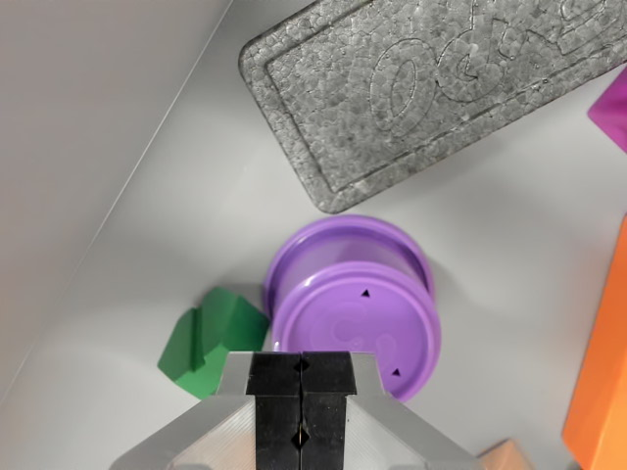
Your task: Pick an object from the bin
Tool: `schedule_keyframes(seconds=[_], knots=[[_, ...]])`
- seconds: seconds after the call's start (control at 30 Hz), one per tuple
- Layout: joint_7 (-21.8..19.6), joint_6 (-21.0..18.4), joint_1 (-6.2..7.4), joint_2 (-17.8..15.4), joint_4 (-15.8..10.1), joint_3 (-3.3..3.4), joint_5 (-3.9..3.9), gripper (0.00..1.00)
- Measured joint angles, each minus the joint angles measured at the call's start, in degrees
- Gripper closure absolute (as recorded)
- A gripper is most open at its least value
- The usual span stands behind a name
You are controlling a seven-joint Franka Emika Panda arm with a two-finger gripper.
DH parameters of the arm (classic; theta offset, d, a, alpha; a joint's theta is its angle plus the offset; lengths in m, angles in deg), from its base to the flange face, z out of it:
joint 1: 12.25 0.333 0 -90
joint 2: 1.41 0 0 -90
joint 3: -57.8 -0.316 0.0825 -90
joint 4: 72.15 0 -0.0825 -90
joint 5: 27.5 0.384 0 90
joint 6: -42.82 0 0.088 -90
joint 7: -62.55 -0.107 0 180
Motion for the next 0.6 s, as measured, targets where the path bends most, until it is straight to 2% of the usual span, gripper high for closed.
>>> schedule_keyframes(seconds=[0.23, 0.6], knots=[[0.0, -0.3, 0.00, -0.4, 0.0, 0.00, 0.00, 1.00], [0.3, -3.5, -0.24, -4.0, -0.5, -0.40, 0.56, 1.00]])
